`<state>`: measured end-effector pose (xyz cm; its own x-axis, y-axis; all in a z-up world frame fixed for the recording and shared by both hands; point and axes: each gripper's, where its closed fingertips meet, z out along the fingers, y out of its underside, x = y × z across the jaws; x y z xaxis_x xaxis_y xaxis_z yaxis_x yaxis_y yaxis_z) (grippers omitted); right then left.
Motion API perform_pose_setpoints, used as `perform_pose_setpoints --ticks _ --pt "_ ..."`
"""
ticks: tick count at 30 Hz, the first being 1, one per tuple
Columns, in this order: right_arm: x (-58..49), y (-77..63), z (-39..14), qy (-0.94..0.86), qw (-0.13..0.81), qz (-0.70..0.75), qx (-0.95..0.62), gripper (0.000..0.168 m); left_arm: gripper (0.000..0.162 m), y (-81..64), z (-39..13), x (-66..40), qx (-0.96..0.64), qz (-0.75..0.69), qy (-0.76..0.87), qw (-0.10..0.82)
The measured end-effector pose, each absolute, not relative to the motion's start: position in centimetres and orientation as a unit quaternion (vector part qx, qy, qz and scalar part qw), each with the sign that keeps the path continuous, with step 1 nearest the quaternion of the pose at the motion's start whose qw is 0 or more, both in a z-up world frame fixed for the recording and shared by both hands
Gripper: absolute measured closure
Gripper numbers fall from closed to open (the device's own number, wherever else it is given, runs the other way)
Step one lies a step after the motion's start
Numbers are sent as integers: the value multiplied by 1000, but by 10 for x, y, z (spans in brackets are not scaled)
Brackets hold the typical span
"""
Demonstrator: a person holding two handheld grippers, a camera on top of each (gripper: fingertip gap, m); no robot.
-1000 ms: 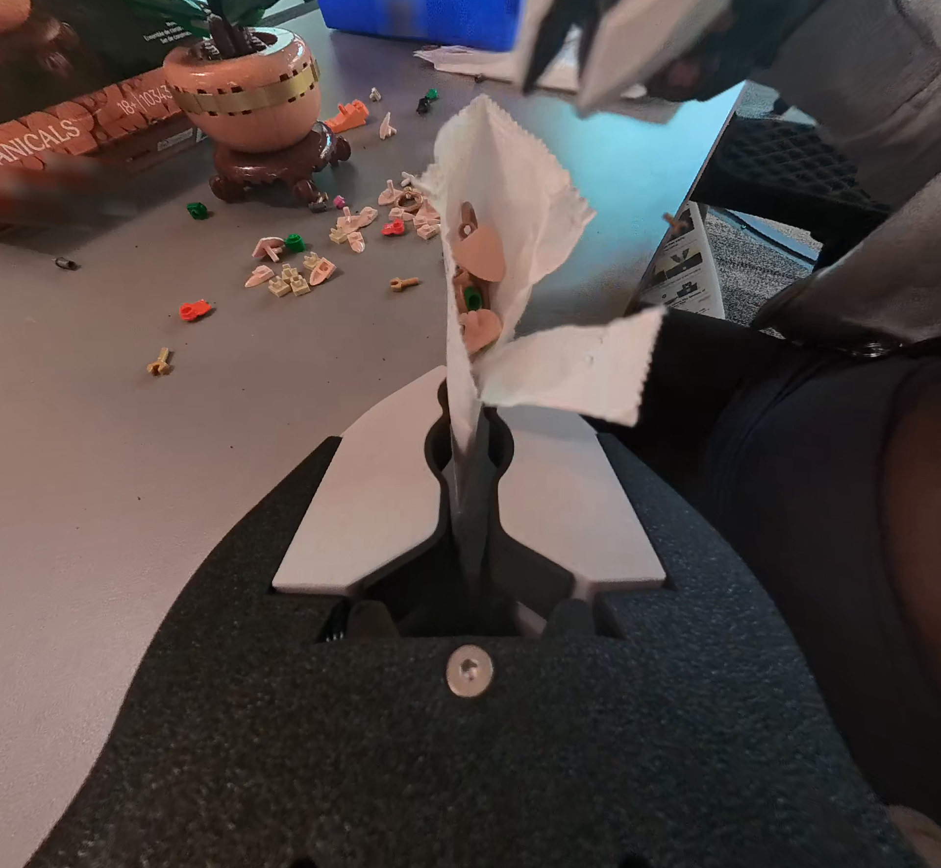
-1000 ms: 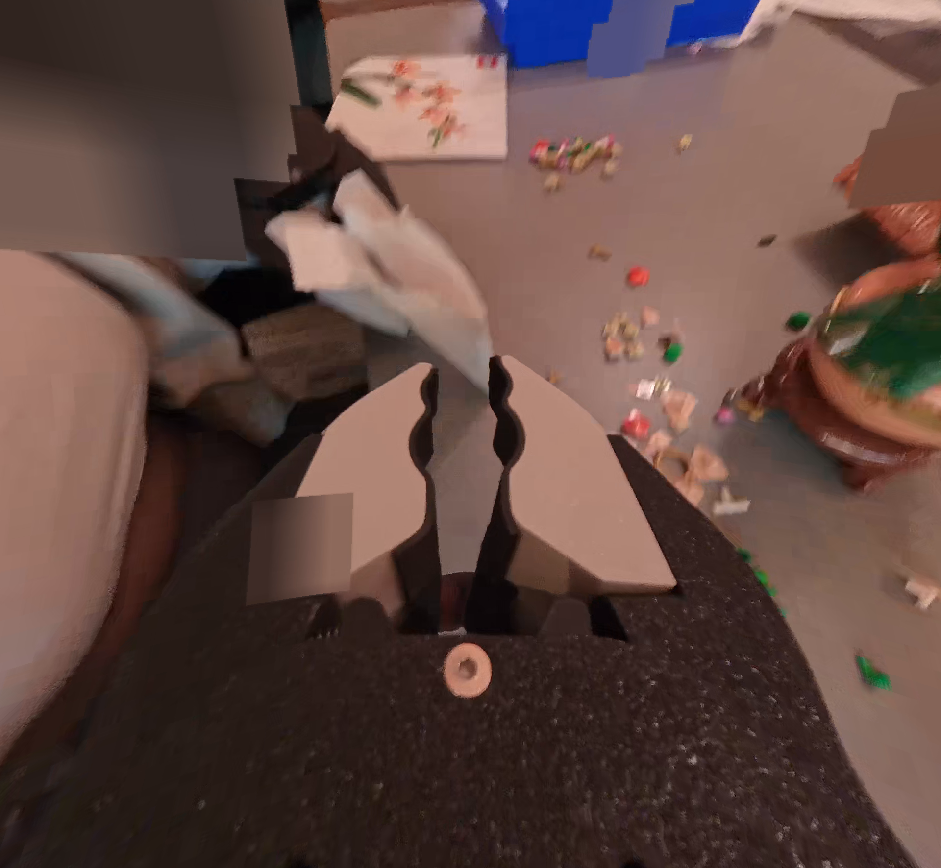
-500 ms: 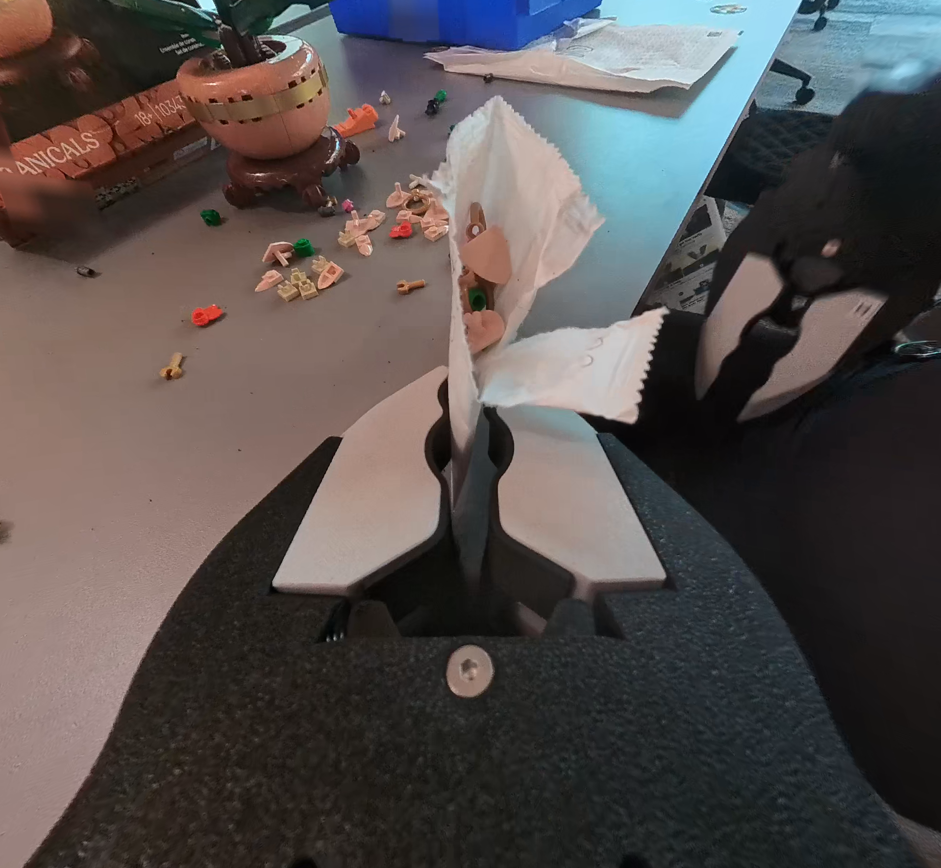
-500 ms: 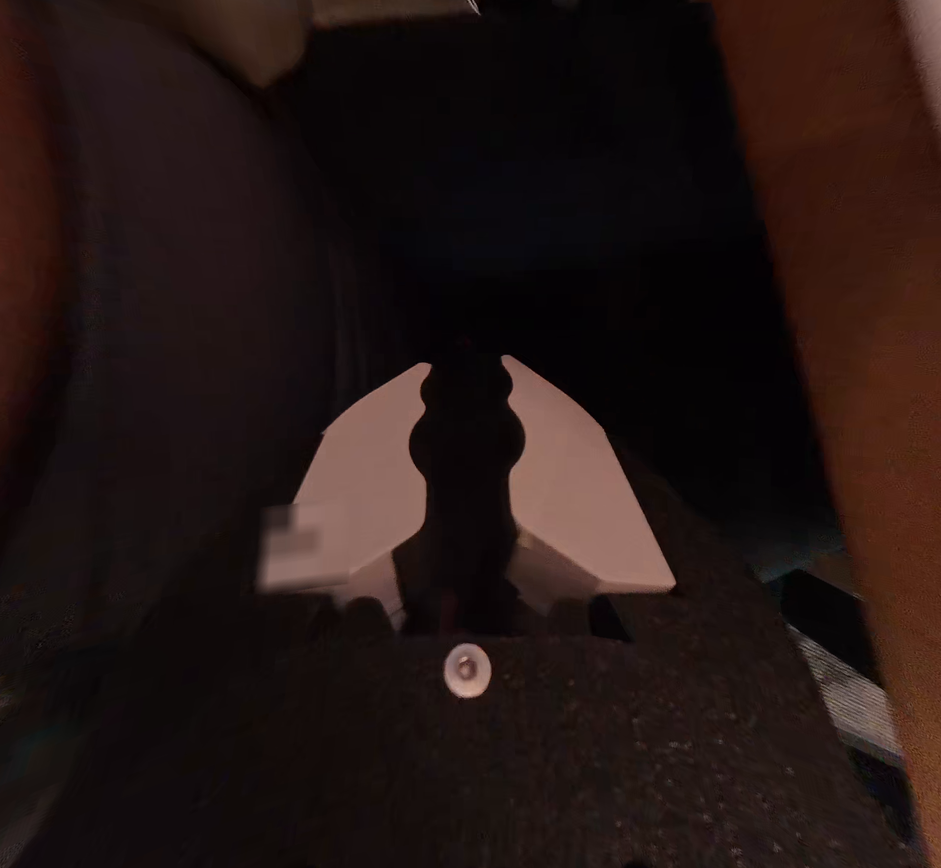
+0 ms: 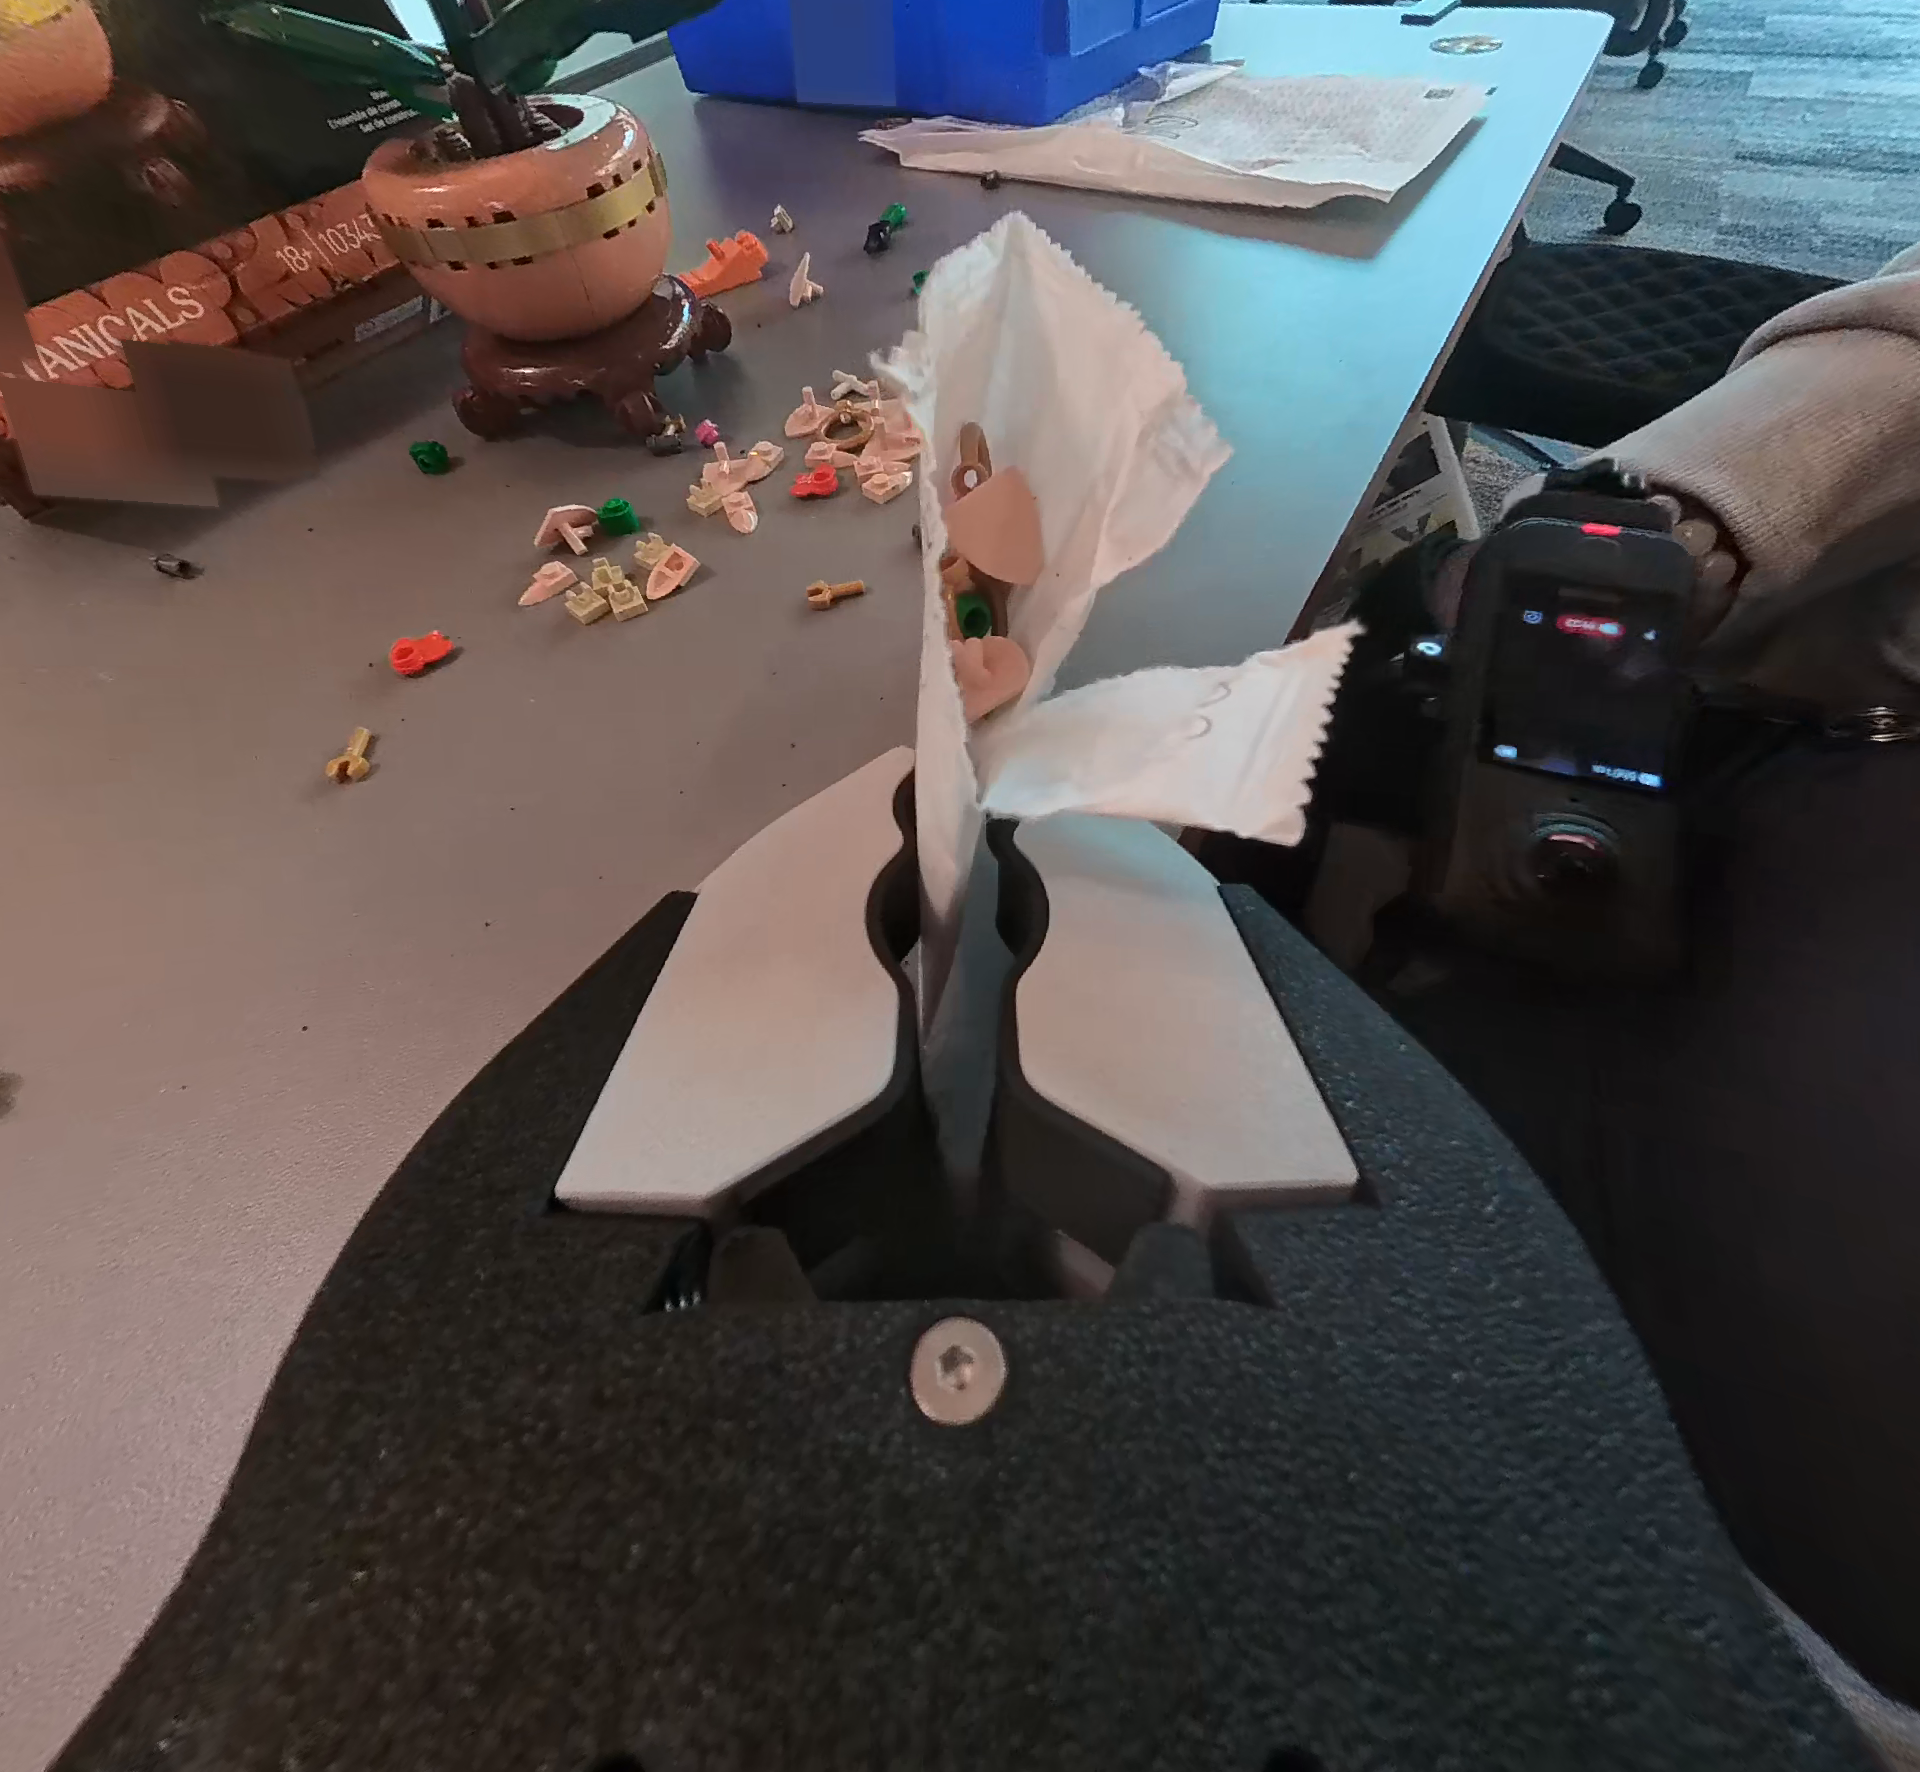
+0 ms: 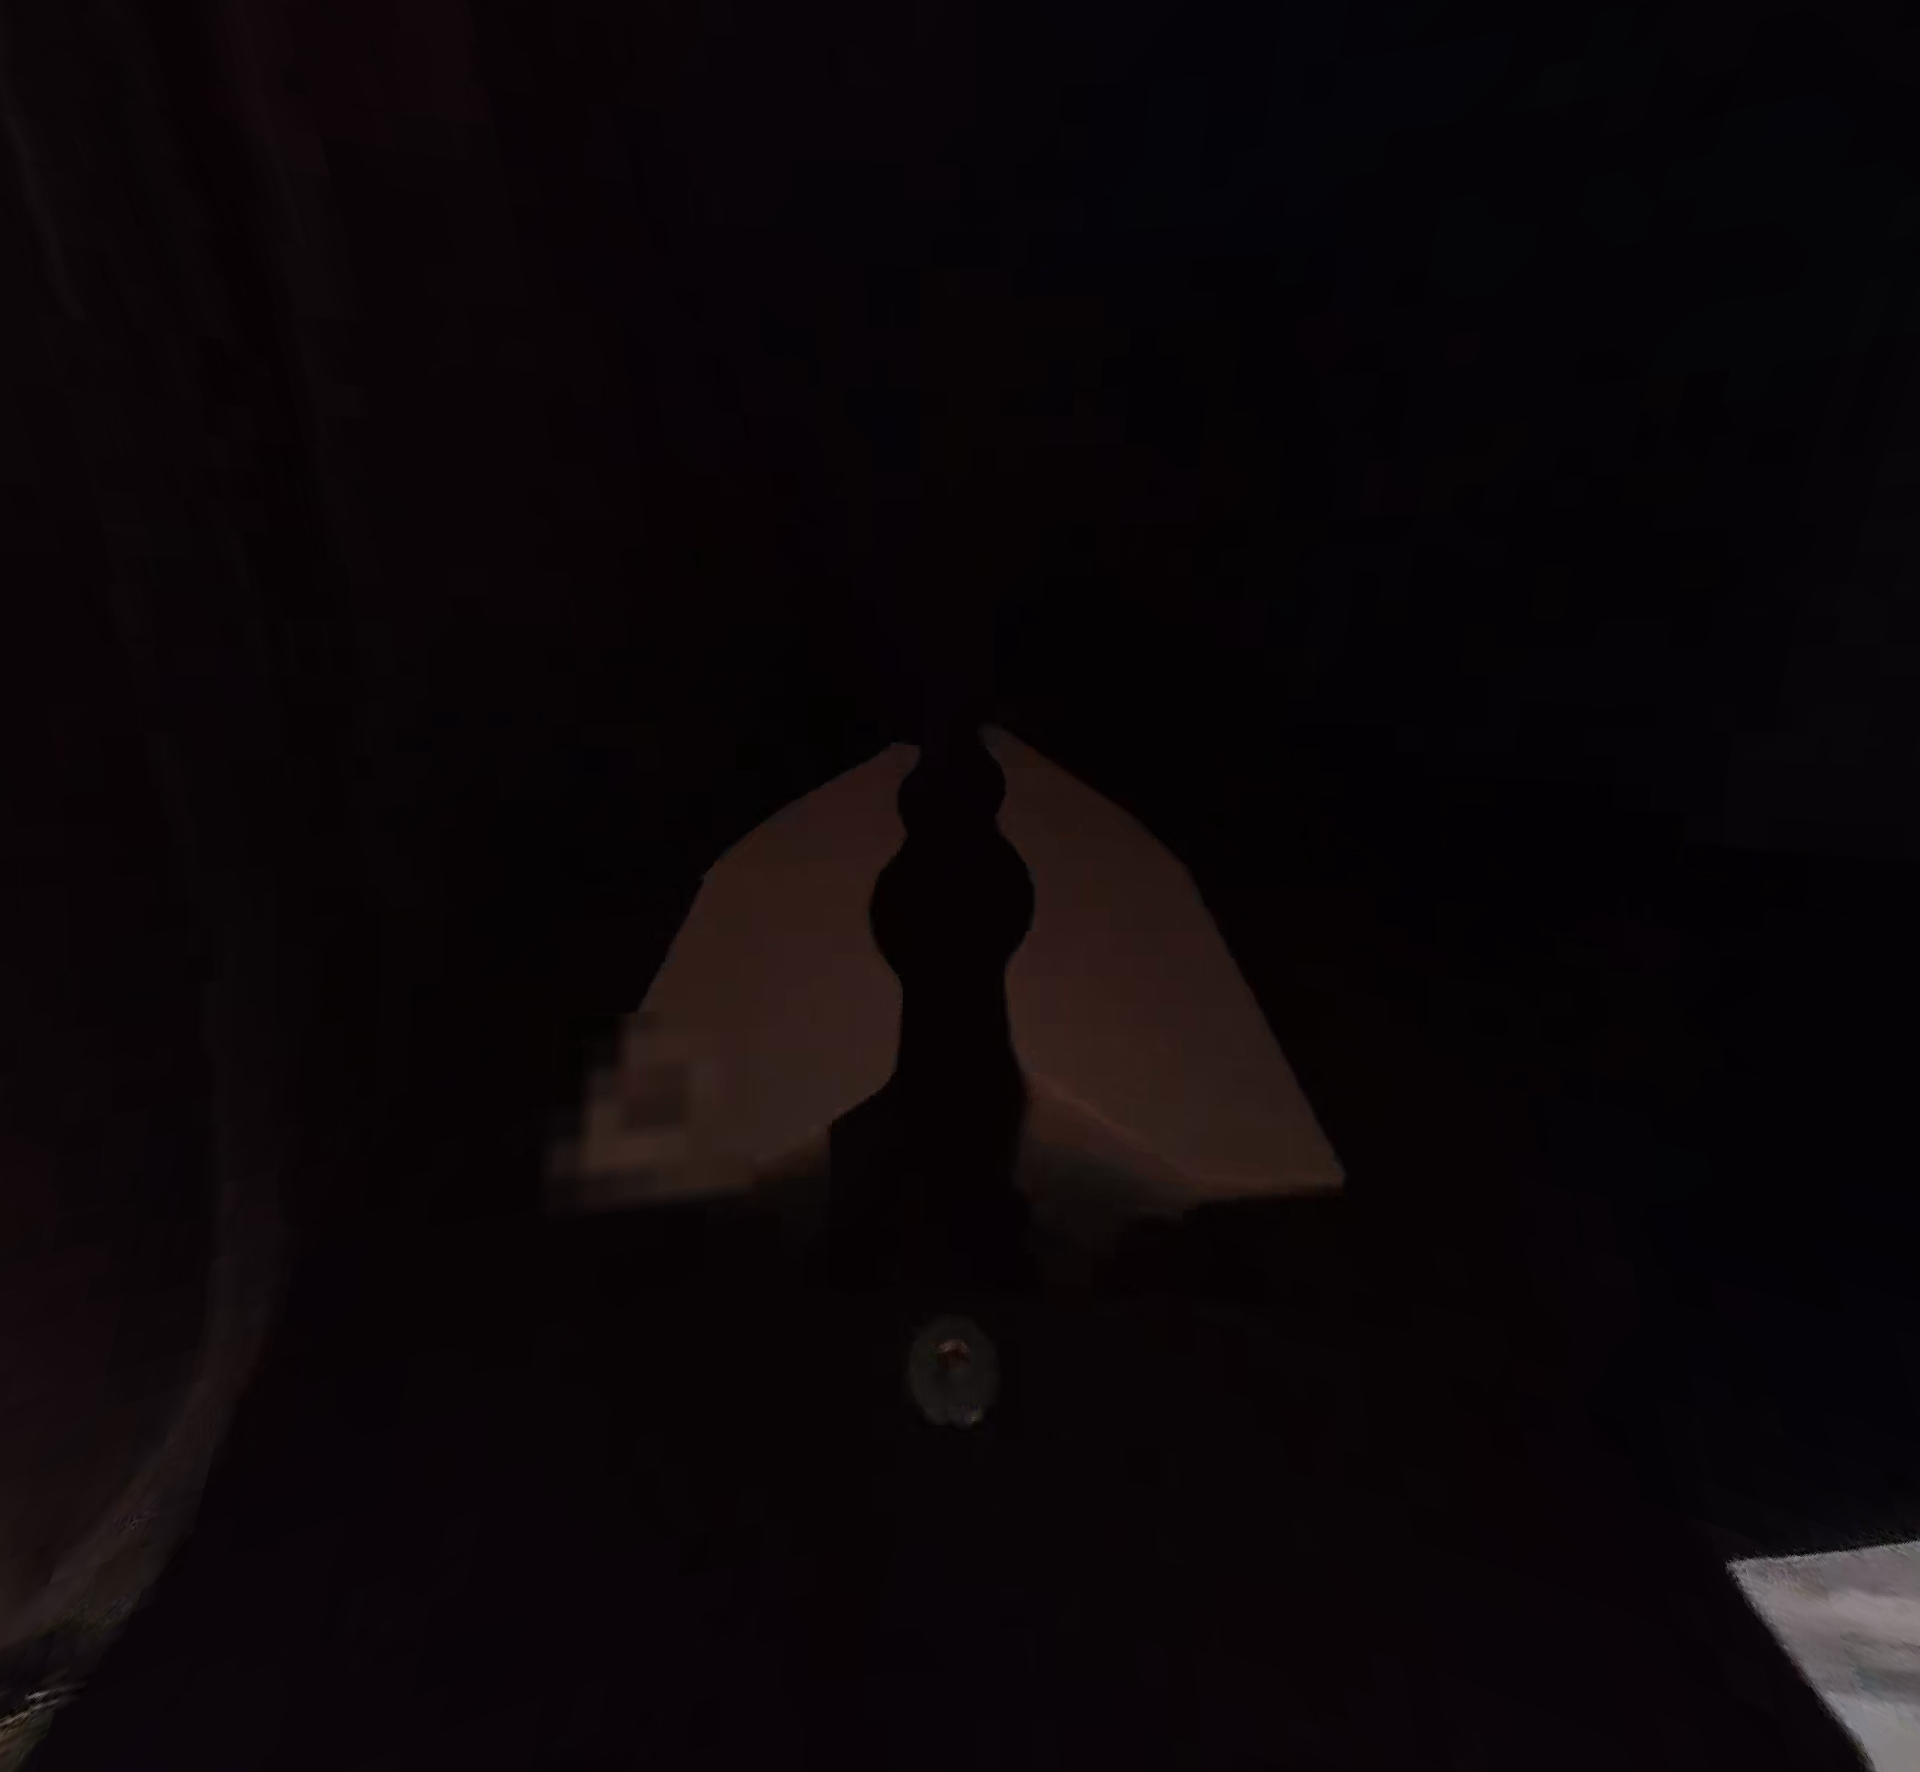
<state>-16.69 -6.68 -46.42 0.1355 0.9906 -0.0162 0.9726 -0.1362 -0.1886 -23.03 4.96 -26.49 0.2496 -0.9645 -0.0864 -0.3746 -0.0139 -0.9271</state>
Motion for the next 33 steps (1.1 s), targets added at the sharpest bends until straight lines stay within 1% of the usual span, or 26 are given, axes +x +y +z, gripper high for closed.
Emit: perform_pose_setpoints --ticks 1,3,6,9,11,12,14,15,16,18,20,21,23,31,33 --pt "-167 -67 -463 -659 72 72 -746 165 153 49 -265 -230 -637 -318 525 466" --pt "-172 -68 -452 -633 96 126 -758 165 153 49 -264 -231 -636 -320 525 467" --pt "-179 -68 -408 -559 173 232 -777 165 153 49 -264 -230 -634 -319 526 469" --pt "-189 -71 -346 -540 261 274 -752 165 152 49 -264 -230 -634 -318 526 469" --pt "-200 -68 -289 -533 319 294 -727 165 152 49 -264 -230 -635 -318 524 470" --pt "-206 -61 -255 -526 363 302 -707 165 152 49 -264 -230 -635 -318 524 470" --pt "-208 -36 -195 -498 458 285 -679 166 152 49 -264 -230 -636 -318 523 470" --pt "-208 -23 -179 -492 485 267 -673 166 153 49 -264 -230 -636 -317 523 471" --pt "-209 -10 -171 -492 499 245 -670 166 153 49 -264 -230 -636 -317 522 471" --pt "-208 19 -174 -491 502 191 -686 165 152 50 -264 -230 -637 -316 521 471" --pt "-211 34 -192 -496 458 180 -715 165 153 51 -264 -230 -638 -317 519 471" --pt "-212 38 -200 -496 434 182 -730 162 153 51 -264 -230 -639 -318 518 472" --pt "-210 47 -211 -495 402 170 -752 149 152 51 -264 -230 -640 -319 516 472" --pt "-206 47 -200 -492 426 218 -728 148 152 52 -262 -230 -646 -339 503 463" --pt "-207 45 -203 -497 416 225 -728 140 152 53 -261 -230 -649 -345 497 461"
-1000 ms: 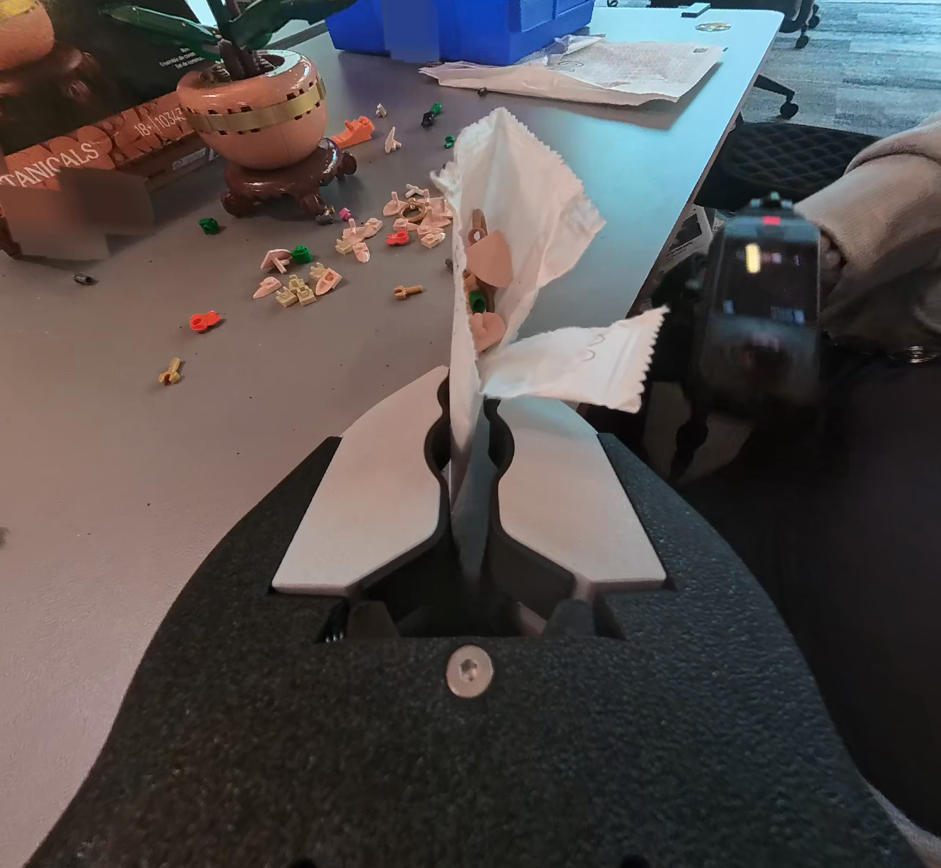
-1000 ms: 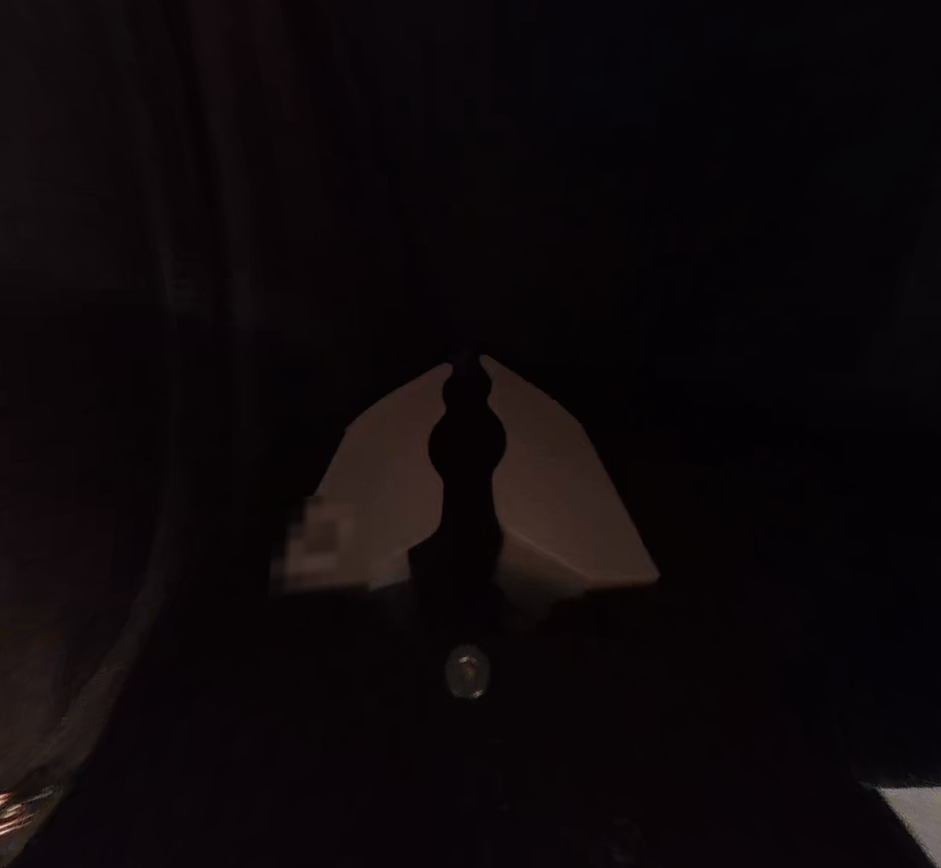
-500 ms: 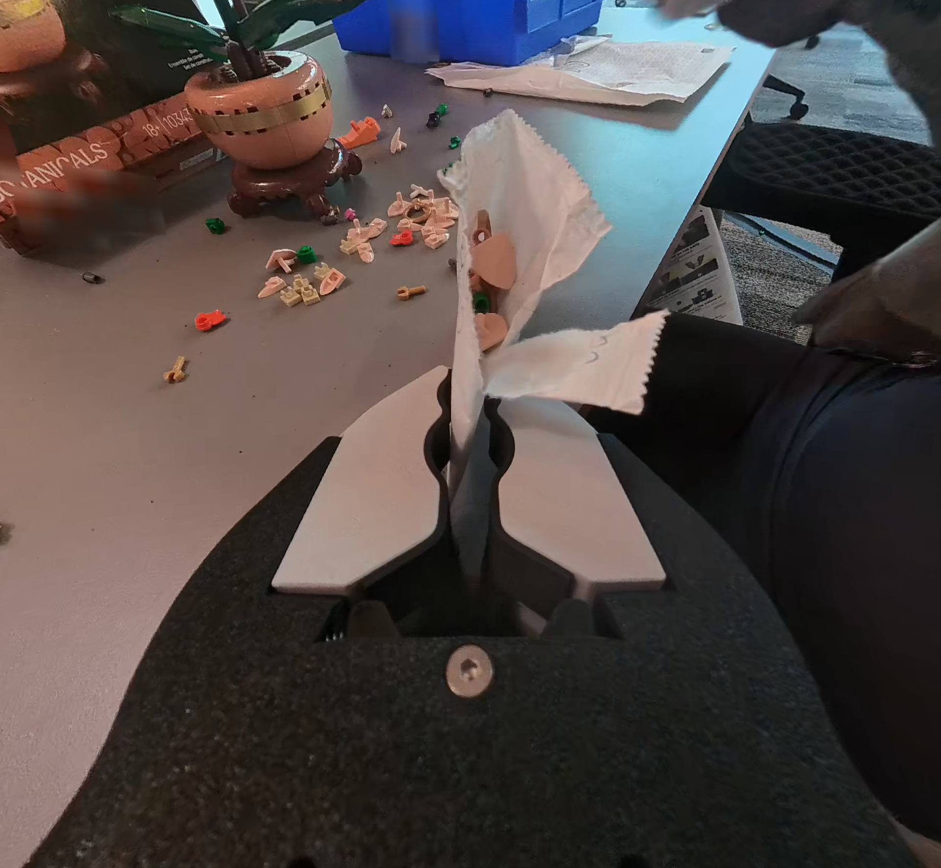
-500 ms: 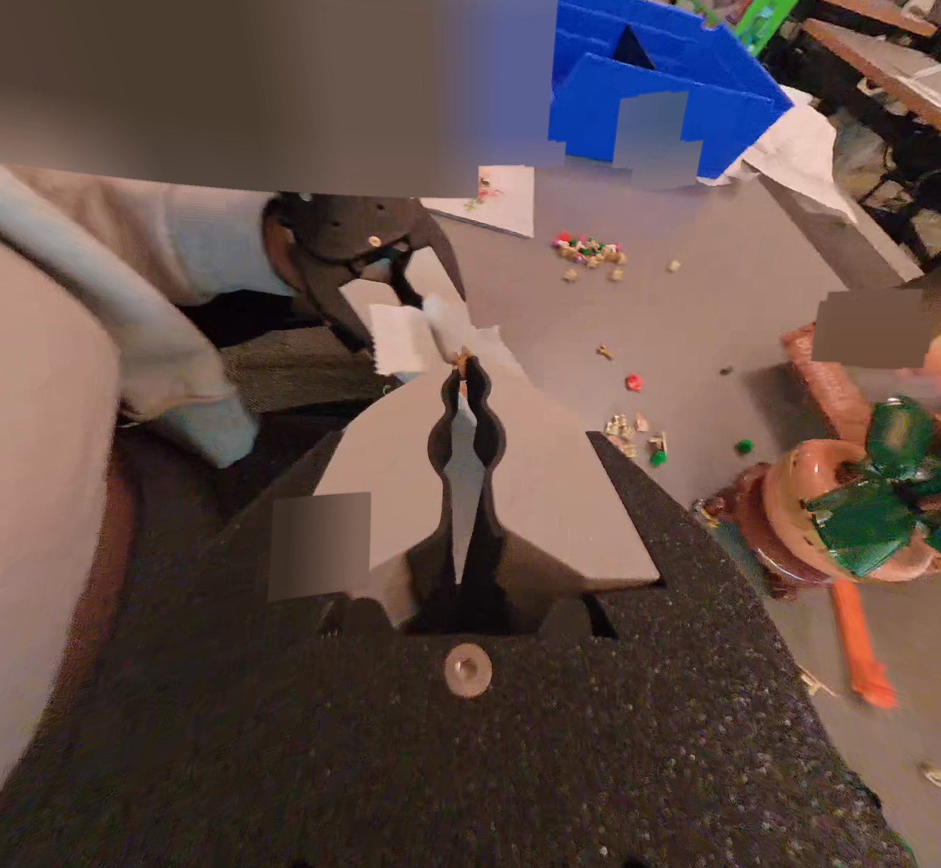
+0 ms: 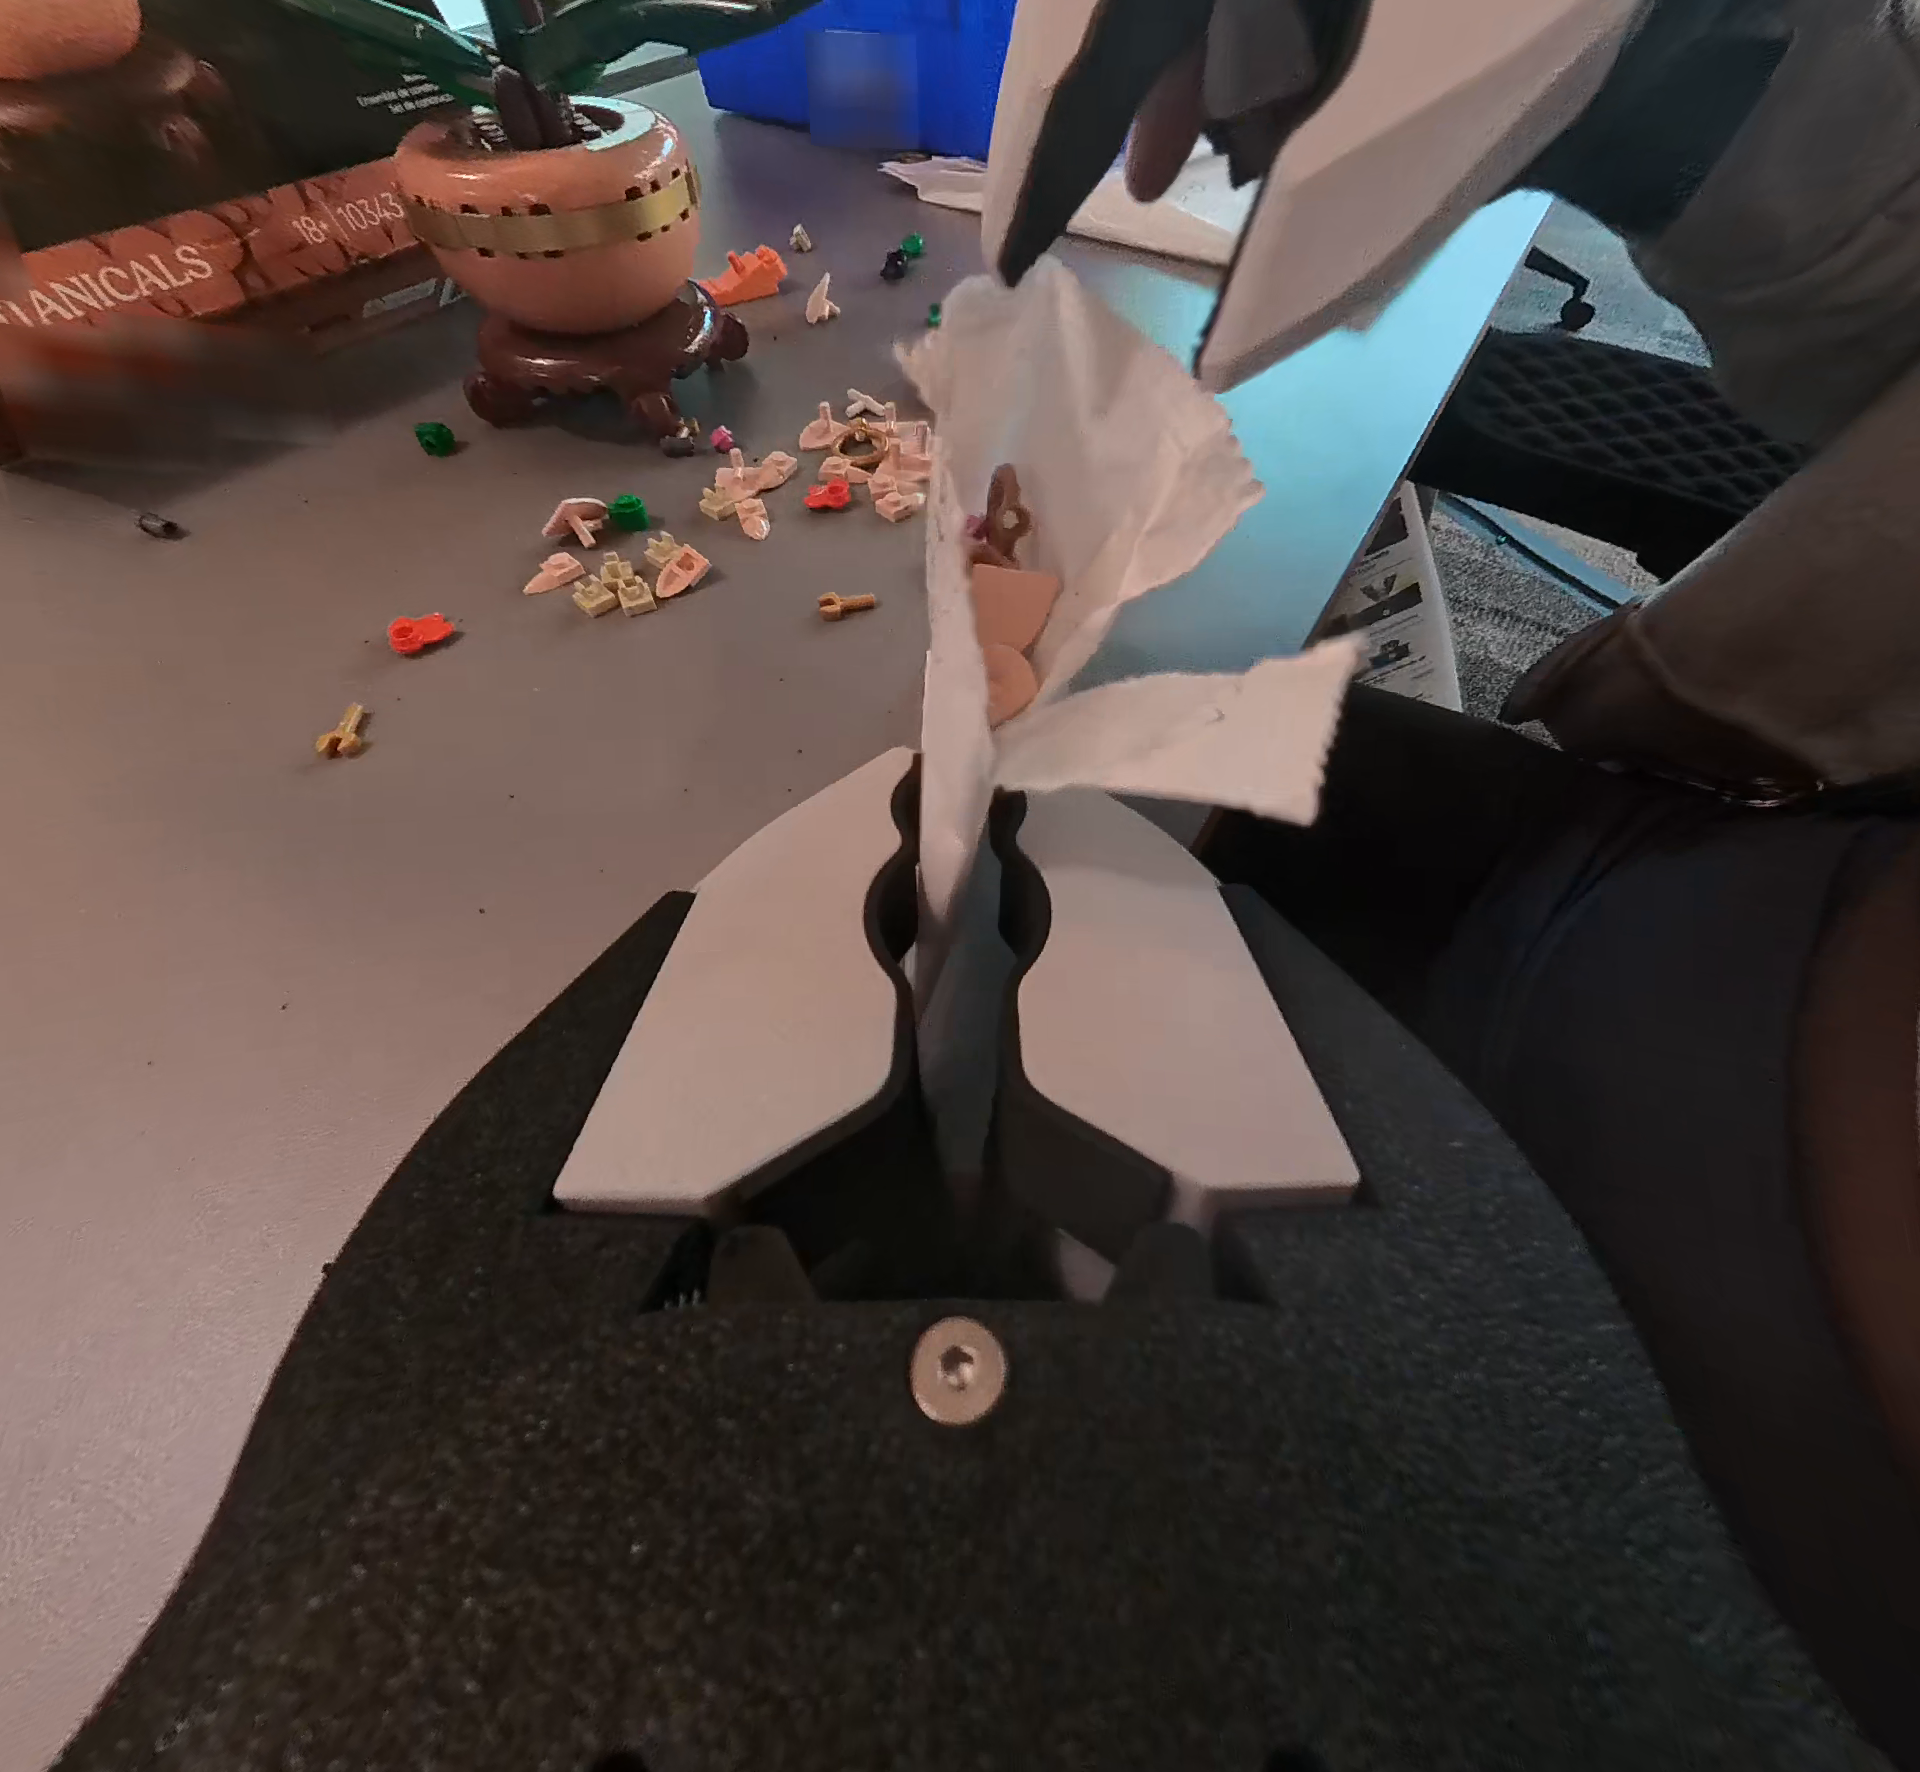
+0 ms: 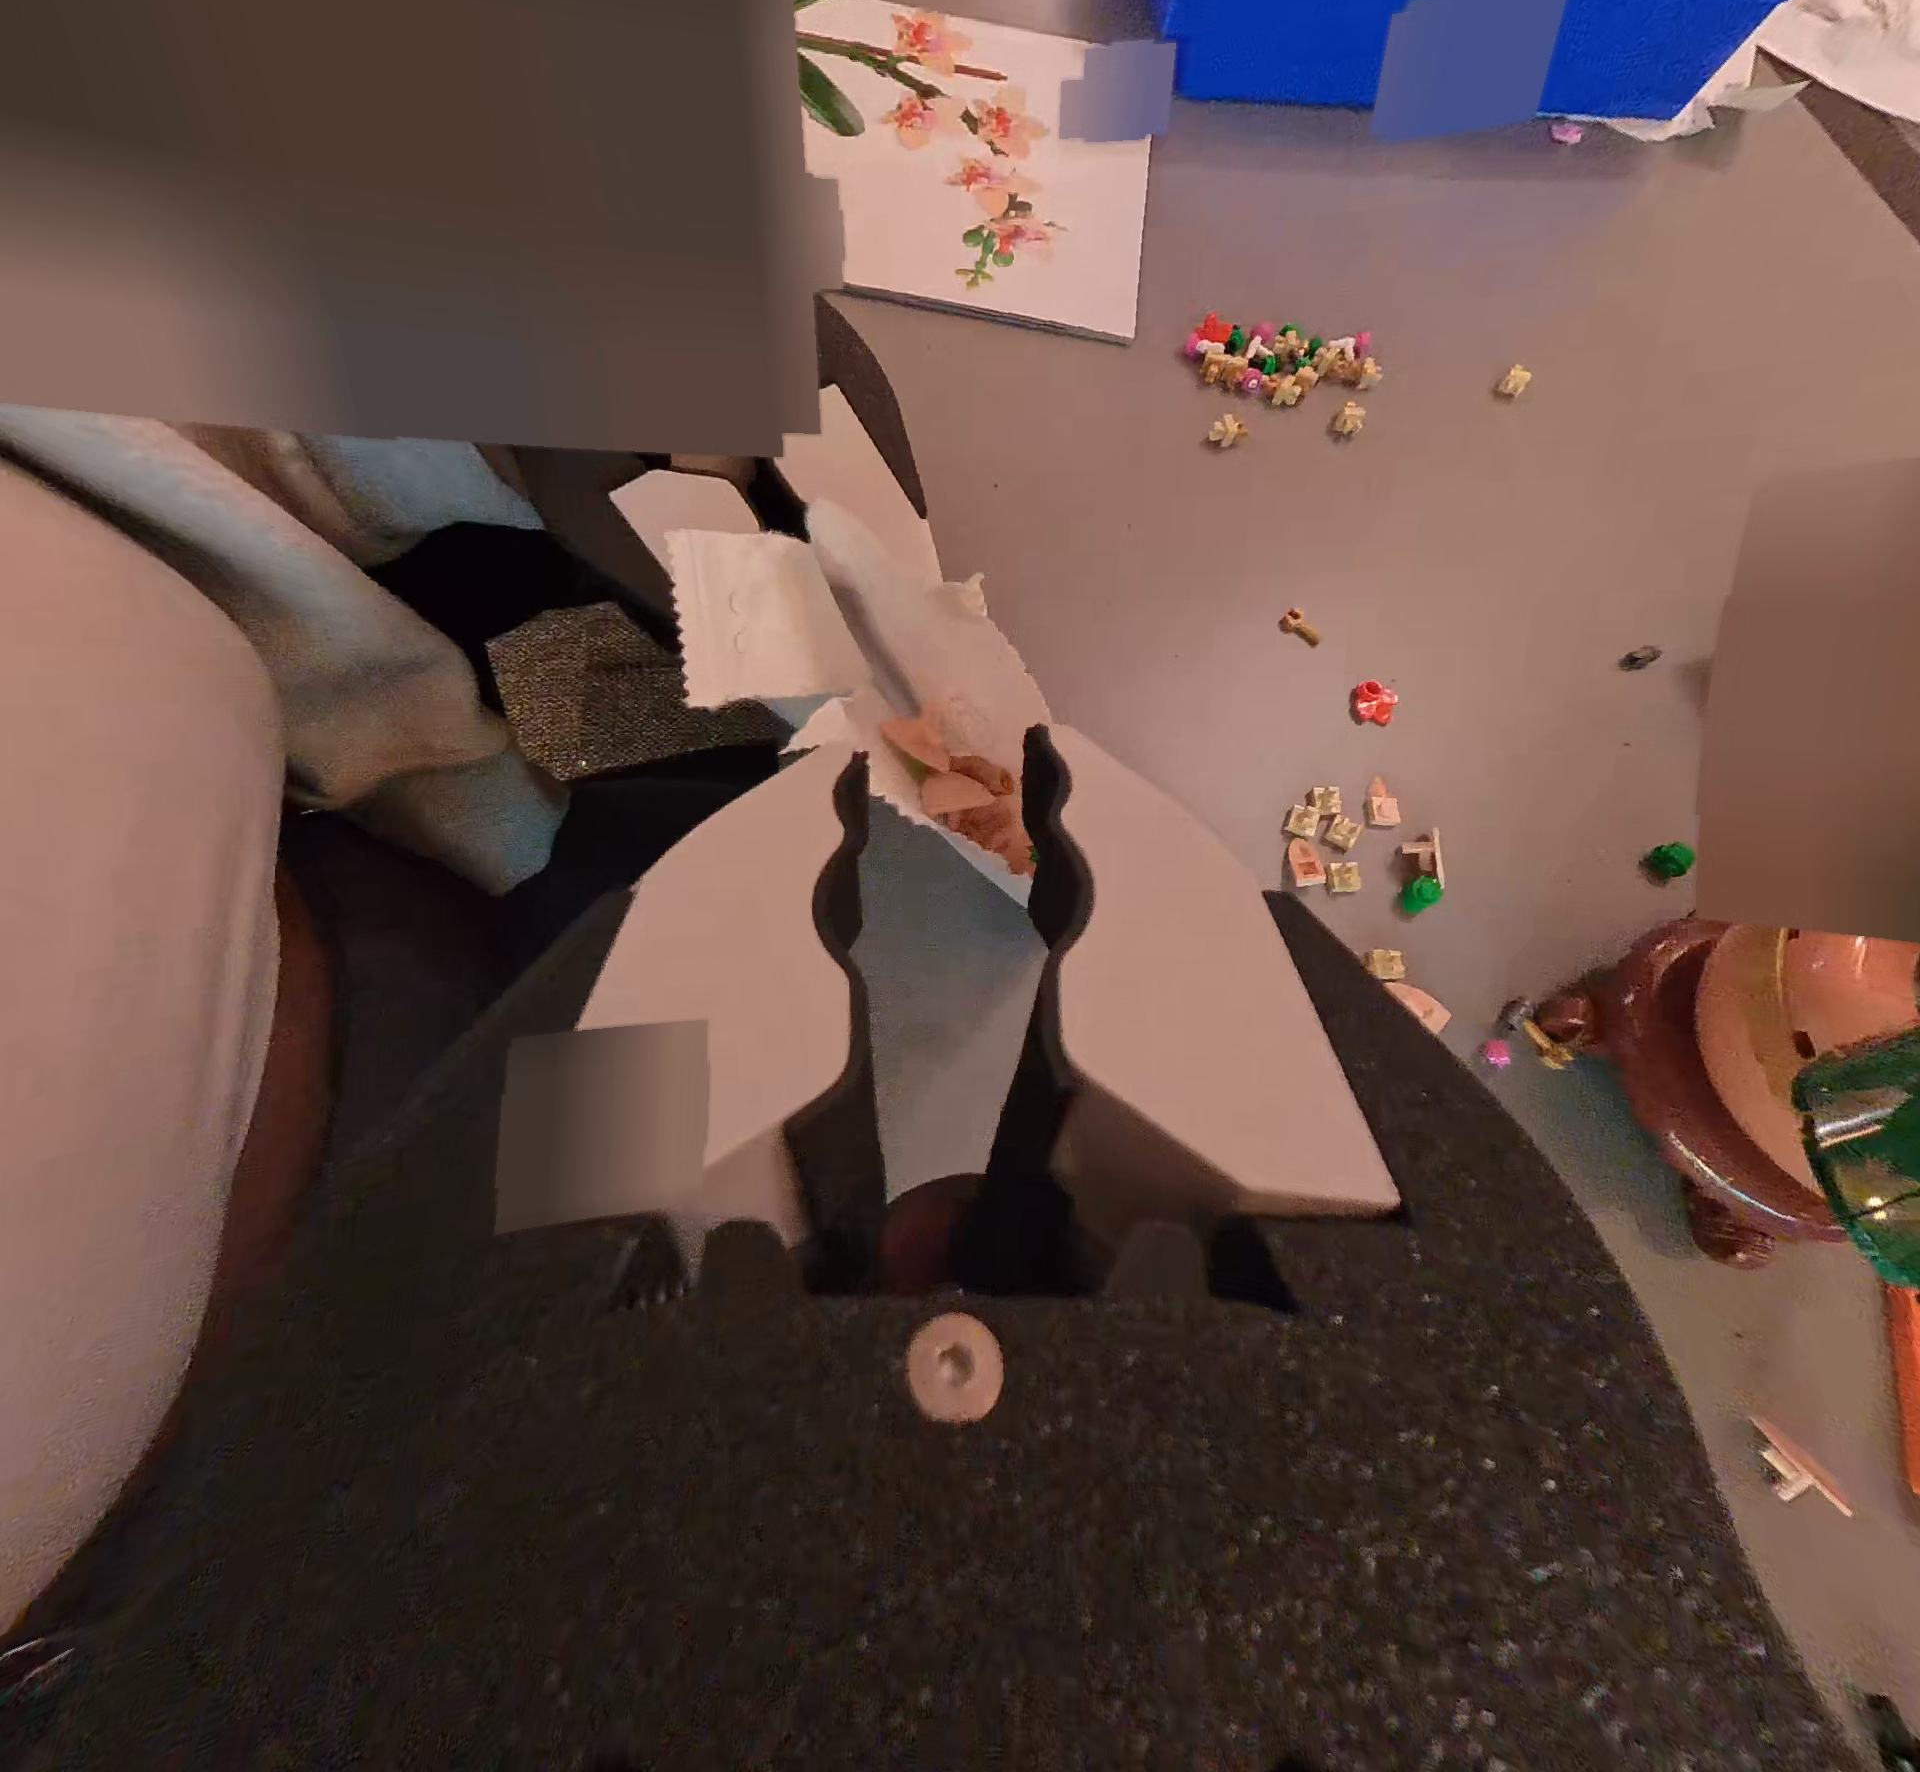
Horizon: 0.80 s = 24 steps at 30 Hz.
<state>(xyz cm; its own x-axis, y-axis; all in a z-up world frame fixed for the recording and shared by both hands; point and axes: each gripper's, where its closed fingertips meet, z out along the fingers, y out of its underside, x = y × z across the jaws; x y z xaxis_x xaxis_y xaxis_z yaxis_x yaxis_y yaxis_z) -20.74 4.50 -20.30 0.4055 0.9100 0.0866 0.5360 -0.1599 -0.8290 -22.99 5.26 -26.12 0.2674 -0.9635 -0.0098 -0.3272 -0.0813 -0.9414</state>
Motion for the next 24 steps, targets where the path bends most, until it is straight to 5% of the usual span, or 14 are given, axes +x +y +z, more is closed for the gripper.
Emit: perform_pose_setpoints --ticks 4,10,24 --pt "-179 43 -184 -486 445 244 -712 145 152 53 -261 -232 -654 -353 487 459" --pt "-122 65 -258 -500 353 164 -774 150 152 52 -259 -232 -655 -366 479 455" --pt "-147 85 -287 -619 269 196 -712 160 152 55 -256 -236 -655 -382 462 460"
